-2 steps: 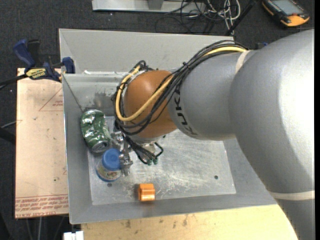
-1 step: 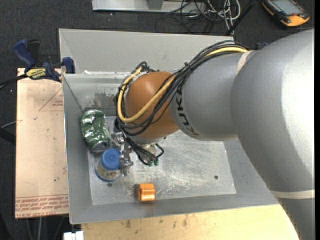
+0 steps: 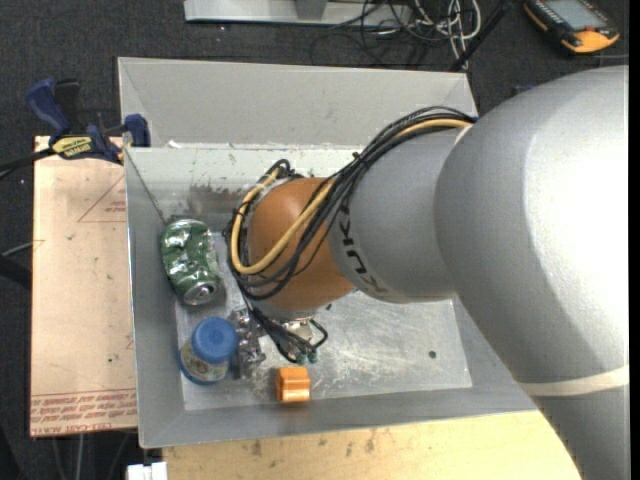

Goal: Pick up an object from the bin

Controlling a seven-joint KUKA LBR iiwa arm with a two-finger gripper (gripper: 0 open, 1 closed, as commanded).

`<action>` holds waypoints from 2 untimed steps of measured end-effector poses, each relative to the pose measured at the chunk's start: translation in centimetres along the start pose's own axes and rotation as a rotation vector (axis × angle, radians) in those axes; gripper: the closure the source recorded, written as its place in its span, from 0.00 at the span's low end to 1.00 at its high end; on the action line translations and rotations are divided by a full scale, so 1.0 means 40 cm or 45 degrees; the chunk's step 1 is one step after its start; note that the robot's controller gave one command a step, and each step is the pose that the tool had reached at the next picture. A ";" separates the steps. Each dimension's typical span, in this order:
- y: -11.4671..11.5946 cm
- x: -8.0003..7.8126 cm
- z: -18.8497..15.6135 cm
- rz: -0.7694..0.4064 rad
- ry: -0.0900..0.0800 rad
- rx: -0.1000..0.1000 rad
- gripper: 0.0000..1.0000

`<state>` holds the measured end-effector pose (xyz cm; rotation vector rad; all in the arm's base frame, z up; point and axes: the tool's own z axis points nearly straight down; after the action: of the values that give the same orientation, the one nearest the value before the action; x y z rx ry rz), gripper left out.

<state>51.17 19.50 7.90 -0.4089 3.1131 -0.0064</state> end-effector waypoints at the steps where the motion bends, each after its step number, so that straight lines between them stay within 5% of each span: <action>1: 0.000 0.000 0.000 0.000 0.000 0.000 1.00; 2: 0.000 -0.010 0.009 -0.009 0.005 0.002 1.00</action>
Offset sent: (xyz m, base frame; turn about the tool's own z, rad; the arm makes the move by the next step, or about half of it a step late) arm 0.0039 0.0064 -0.0069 -0.0164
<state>51.54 19.61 7.55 -0.4201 3.1154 -0.0095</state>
